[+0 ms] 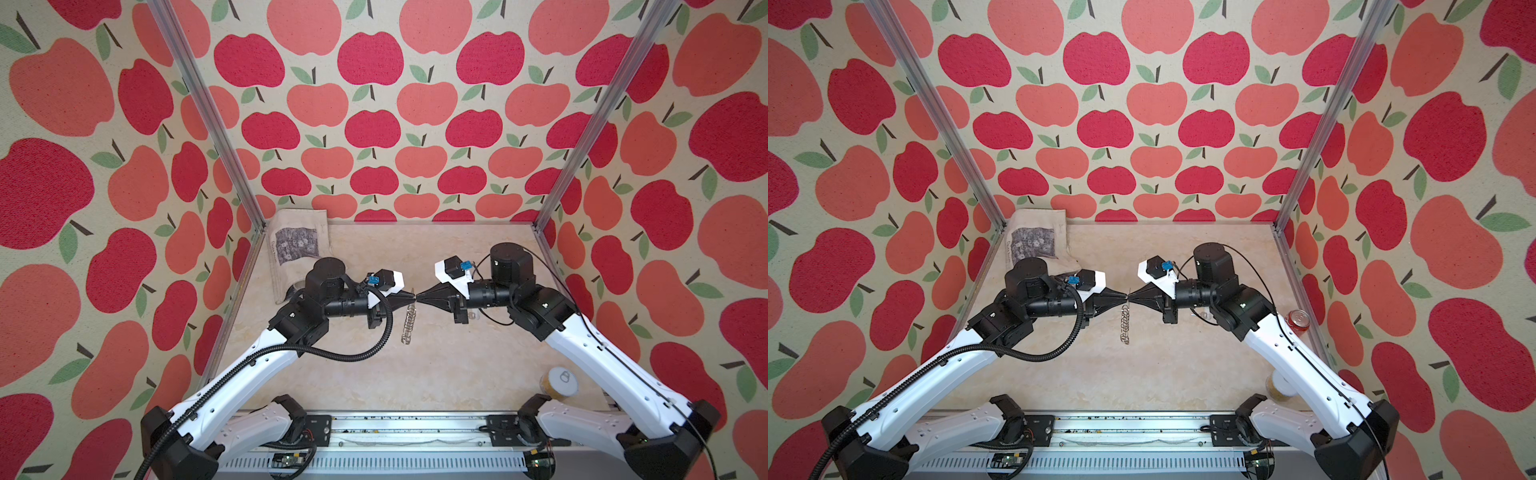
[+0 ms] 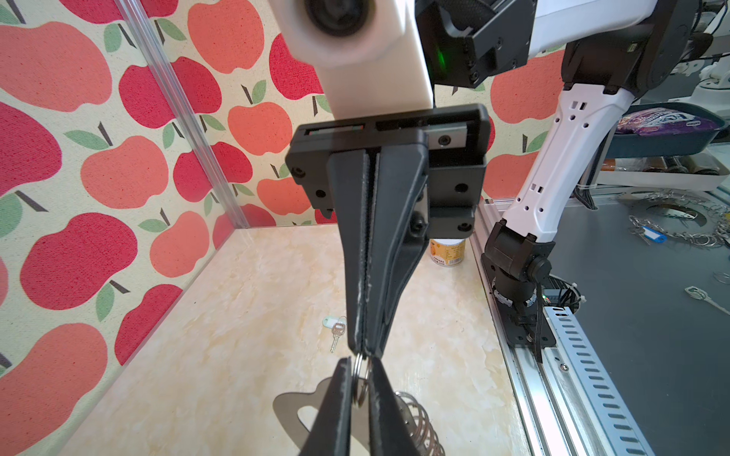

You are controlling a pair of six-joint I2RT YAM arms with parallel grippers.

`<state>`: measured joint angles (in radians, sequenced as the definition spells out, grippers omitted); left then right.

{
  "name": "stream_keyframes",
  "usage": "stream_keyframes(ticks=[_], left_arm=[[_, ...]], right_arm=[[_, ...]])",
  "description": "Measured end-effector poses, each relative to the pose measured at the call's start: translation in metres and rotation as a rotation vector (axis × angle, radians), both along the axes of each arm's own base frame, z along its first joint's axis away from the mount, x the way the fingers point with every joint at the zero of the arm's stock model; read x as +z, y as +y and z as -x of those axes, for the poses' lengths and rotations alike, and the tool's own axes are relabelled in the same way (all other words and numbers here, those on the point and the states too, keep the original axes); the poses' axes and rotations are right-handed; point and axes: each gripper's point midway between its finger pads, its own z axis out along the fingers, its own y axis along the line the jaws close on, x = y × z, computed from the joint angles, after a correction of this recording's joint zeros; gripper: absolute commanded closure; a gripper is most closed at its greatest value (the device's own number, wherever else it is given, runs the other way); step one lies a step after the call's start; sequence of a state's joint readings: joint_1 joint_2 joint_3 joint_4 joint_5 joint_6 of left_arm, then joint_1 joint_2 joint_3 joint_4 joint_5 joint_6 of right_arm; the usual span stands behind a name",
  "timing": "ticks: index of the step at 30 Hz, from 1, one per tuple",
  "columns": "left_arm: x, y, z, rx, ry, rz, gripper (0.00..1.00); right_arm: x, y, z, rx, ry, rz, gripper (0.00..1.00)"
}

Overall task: Attach keys to a key ring
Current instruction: Pick up the keyring from the center of the table.

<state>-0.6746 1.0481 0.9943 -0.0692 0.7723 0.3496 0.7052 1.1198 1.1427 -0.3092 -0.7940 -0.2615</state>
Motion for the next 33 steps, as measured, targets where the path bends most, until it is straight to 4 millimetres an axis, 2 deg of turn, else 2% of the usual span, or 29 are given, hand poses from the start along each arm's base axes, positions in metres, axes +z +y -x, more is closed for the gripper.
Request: stream_keyframes(ticks=[5,9,10,11,12,13,16,21,25,33], left_arm=[[0.0,0.0,0.0,0.003,0.001,-0.001,1.0],[0.0,0.0,0.0,0.002,0.001,-0.001,1.0],[0.0,0.0,0.0,0.003,0.001,-0.001,1.0],[0.0,0.0,0.0,0.002,0.0,-0.001,1.0],[0.0,0.0,-0.001,0.005,-0.001,-0.001,1.0],[0.001,0.001,-0.001,0.007,-0.006,0.004,1.0],[0.001,0.008,-0.004,0.028,-0.023,0.03,1.0],[0.012,0.022,-0.009,0.048,-0.025,0.097,1.0],[0.022,0.021,-0.003,0.003,-0.04,0.133,1.0],[0.041,0.019,0.01,-0.07,-0.063,0.207,1.0]], right_arm=[[0.0,0.0,0.0,0.0,-0.001,0.0,1.0],[0.0,0.0,0.0,0.0,-0.001,-0.001,0.98],[0.0,0.0,0.0,0.0,-0.001,-0.001,0.79],[0.0,0.0,0.0,-0.003,0.0,0.0,0.65],[0.0,0.0,-0.001,-0.008,0.0,0.001,0.56],[0.0,-0.001,-0.002,-0.014,-0.004,0.002,0.5],[0.003,-0.01,-0.009,-0.058,-0.004,-0.016,0.43],[0.017,-0.039,-0.021,-0.153,0.0,-0.086,0.42],[0.027,-0.04,-0.014,-0.124,-0.001,-0.122,0.42],[0.032,-0.037,-0.009,-0.088,0.013,-0.157,0.43]])
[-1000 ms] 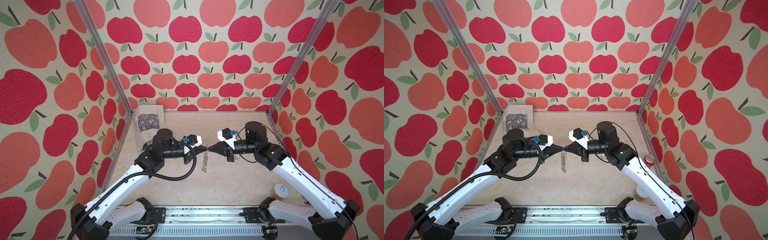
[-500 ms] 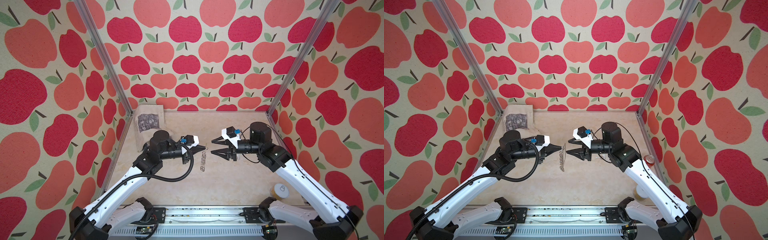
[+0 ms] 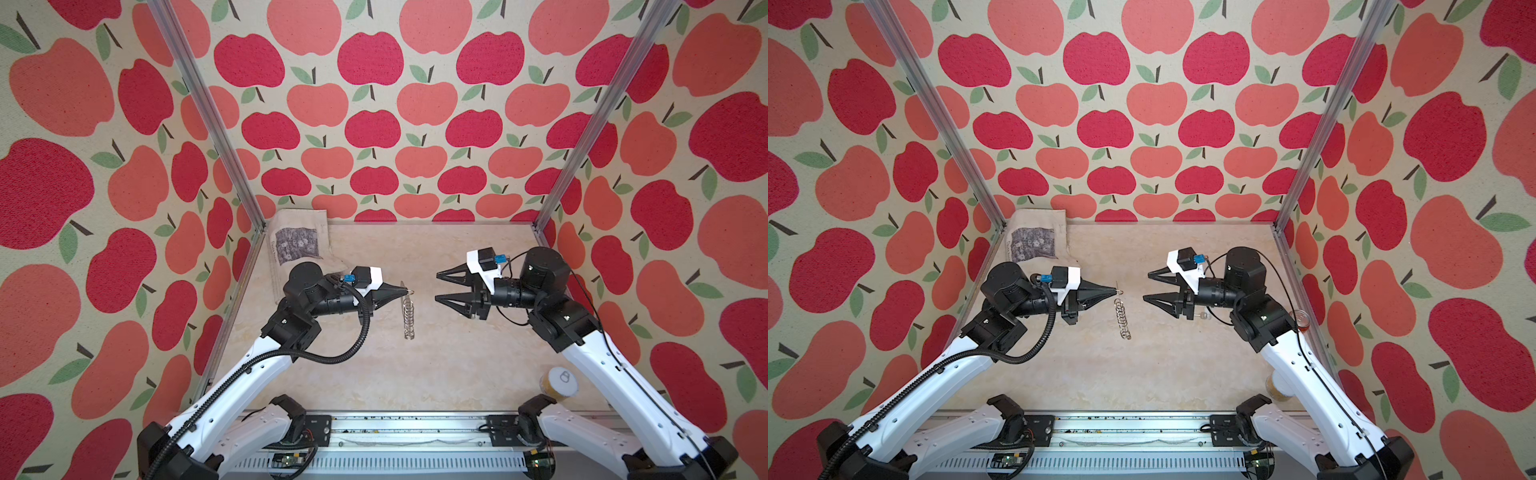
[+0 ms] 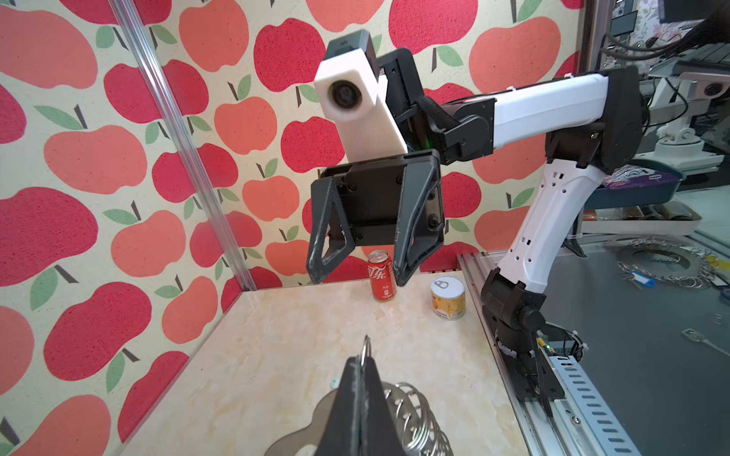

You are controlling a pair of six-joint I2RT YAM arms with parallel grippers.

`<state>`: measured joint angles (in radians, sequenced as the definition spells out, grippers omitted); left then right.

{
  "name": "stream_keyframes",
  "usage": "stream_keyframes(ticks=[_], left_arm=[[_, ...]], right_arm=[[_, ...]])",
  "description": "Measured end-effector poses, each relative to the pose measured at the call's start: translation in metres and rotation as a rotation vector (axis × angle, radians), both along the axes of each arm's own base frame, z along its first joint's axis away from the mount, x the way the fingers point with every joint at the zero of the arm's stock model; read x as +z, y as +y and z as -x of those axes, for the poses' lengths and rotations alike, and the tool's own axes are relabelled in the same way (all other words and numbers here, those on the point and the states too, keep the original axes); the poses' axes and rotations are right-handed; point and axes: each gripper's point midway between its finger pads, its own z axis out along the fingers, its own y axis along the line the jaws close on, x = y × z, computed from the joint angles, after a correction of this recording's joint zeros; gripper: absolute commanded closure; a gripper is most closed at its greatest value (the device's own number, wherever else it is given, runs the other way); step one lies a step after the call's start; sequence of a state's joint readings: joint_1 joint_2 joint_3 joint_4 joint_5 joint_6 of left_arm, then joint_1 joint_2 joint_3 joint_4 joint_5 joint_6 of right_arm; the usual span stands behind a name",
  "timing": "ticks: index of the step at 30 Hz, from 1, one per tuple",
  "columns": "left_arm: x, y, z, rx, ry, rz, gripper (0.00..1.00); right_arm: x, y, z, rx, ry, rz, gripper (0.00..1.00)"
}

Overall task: Attach keys to a key ring
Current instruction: Pick up the keyring from the center of the table, then move the key to the center of the table.

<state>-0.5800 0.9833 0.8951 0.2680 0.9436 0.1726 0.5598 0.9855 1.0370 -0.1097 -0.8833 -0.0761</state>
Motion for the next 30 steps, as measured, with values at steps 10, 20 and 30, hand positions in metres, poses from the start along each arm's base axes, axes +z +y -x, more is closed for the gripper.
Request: stream_keyframes(ticks=[10,20,30], left_arm=[[0.016,-0.002,0.006,-0.071,0.029,0.079,1.0],[0.018,0.0,0.008,-0.108,0.059,0.096,1.0],[-0.023,0.004,-0.008,-0.051,0.189,0.045,1.0]], right_arm=[[0.002,0.008,0.007,0.04,-0.011,-0.013,0.43],[-0.022,0.006,-0.011,-0.045,0.052,0.034,0.38],[-0.136,-0.038,-0.109,-0.526,0.434,0.288,0.24]])
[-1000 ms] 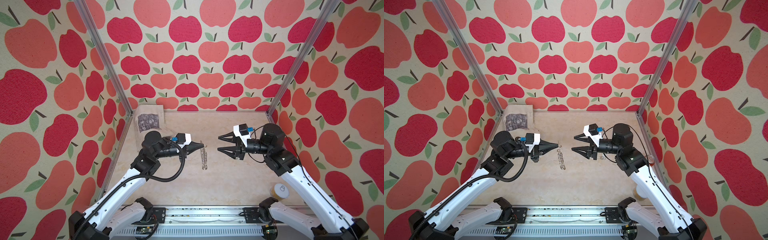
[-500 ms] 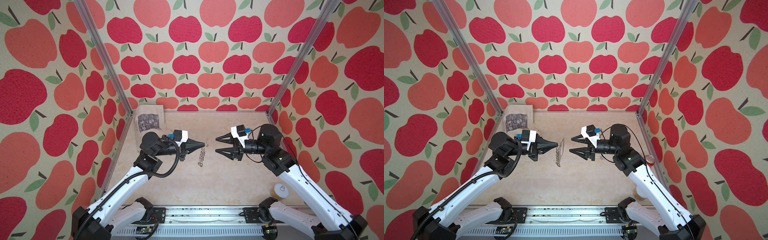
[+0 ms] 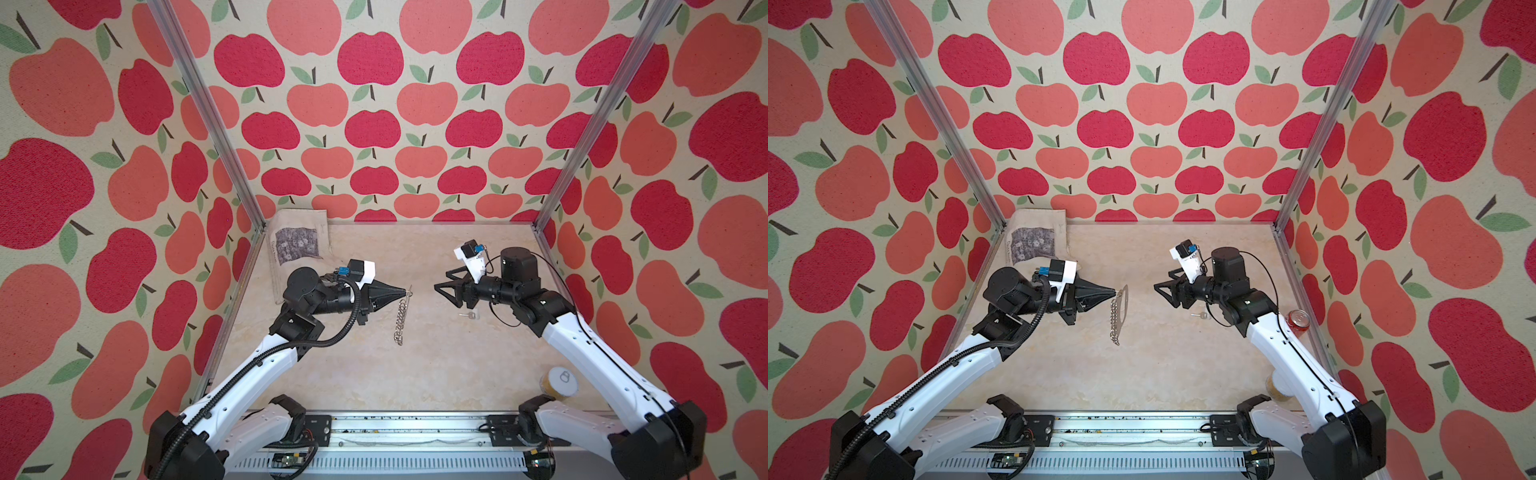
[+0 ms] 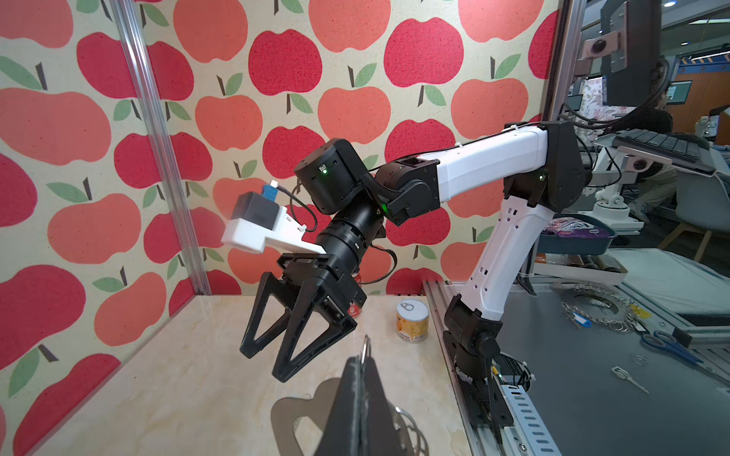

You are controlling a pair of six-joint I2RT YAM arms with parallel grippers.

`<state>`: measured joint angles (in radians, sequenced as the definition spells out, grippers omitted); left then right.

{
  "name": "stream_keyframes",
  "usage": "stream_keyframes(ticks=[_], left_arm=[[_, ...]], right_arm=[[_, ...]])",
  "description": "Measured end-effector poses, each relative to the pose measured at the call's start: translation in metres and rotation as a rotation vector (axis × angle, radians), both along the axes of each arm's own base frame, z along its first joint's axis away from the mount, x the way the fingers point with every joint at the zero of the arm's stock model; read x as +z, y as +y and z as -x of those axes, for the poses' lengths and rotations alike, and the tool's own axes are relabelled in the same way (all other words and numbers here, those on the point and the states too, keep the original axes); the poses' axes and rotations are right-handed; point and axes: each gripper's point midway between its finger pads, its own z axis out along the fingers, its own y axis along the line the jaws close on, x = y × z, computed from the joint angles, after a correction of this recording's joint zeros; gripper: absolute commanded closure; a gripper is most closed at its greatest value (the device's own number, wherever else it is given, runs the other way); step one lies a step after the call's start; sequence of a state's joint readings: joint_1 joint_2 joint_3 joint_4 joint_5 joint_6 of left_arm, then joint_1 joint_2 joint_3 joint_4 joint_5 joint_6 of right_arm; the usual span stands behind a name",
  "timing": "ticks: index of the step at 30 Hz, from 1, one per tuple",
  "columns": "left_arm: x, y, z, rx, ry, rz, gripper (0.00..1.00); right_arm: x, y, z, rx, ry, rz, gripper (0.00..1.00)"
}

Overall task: Attach keys to a key ring
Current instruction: Move the key to the center of the table.

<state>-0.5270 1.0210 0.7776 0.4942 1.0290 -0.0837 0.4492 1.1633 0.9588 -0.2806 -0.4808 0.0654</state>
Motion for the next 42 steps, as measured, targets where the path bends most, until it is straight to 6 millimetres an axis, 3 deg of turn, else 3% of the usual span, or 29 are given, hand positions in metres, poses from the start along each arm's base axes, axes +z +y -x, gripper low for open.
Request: stream_keyframes(ticks=[5,9,15,28,42], left_arm=[[-0.021,0.001,-0.006,0.04,0.044,-0.04,1.0],[-0.027,0.002,-0.009,0.061,0.046,-0.051,1.0],[-0.044,0.003,-0.012,0.081,0.078,-0.078,1.0],[-0.047,0.007,-0.013,0.108,0.071,-0.083,1.0],[-0.046,0.007,-0.014,0.112,0.068,-0.082,1.0]], right_arm=[[-0.085,-0.051,-0.03,-0.282,0.283,0.087,0.2],[-0.149,-0.084,-0.028,-0.458,0.487,0.143,0.11],[-0.209,-0.106,-0.024,-0.593,0.673,0.227,0.11],[-0.211,-0.106,-0.051,-0.632,0.625,0.195,0.14],[-0.208,-0.05,-0.024,-0.509,0.677,0.119,0.18]])
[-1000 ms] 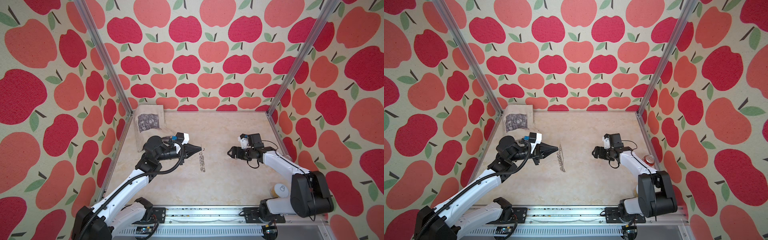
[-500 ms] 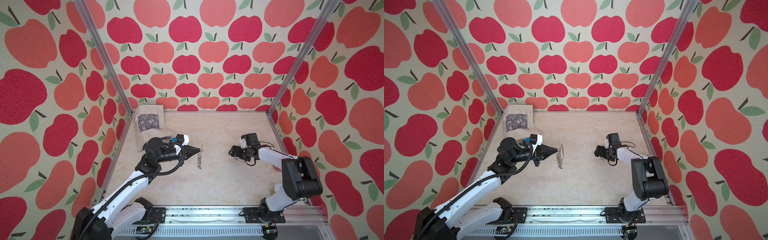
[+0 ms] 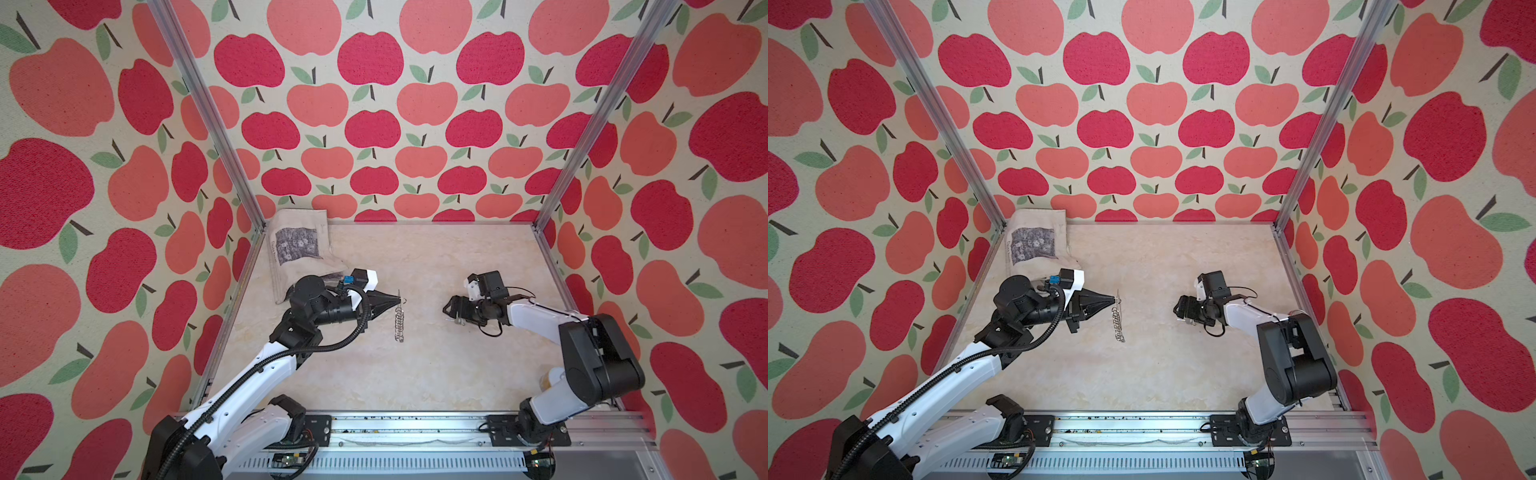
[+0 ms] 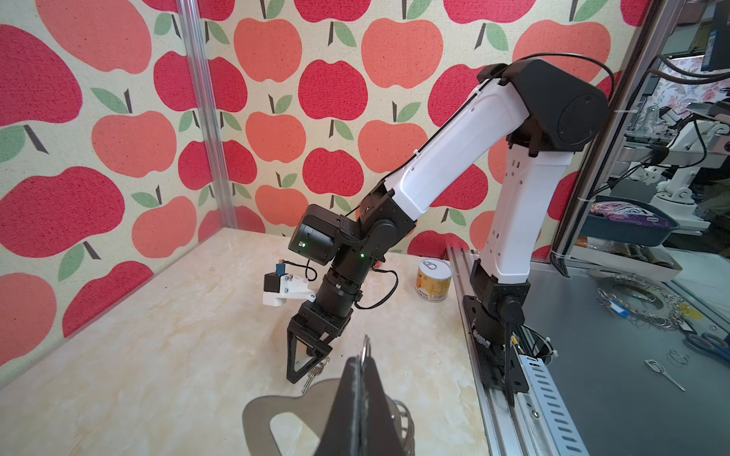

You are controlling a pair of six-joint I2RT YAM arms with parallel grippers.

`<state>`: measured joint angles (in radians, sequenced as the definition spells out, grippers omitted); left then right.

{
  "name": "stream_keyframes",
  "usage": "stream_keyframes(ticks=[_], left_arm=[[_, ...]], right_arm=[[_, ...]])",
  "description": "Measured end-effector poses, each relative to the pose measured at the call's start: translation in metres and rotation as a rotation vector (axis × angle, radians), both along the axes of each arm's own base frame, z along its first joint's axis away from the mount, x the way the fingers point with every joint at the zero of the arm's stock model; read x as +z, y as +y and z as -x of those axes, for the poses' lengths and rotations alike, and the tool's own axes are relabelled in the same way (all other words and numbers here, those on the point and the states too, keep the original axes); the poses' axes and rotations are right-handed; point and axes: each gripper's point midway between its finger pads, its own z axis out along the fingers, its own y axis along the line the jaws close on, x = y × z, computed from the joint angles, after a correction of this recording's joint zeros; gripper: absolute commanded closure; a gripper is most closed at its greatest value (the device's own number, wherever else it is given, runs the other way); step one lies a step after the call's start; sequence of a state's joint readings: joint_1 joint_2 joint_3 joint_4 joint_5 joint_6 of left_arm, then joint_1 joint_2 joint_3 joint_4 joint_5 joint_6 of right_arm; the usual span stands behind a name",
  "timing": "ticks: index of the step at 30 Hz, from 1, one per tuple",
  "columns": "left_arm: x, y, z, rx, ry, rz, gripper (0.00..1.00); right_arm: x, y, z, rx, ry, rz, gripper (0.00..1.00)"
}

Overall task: Attach keys to a key ring
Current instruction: Move the key to the center of the table.

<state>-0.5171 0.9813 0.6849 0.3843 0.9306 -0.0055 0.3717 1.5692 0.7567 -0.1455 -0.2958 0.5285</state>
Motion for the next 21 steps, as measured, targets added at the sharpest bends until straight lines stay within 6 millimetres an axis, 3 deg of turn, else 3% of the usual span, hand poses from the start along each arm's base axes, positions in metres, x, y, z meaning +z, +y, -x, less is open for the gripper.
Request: stream_keyframes(ticks=[15,21], left_arm=[[0.003,0.003,0.004,0.007,-0.014,0.008,1.0],[0.004,0.004,0.006,0.008,-0.015,0.008,1.0]], right_arm=[[0.001,0.031,0.033,0.046,0.077,-0.047,0.19],[0.001,0.037,0.044,0.068,0.093,-0.034,0.24]])
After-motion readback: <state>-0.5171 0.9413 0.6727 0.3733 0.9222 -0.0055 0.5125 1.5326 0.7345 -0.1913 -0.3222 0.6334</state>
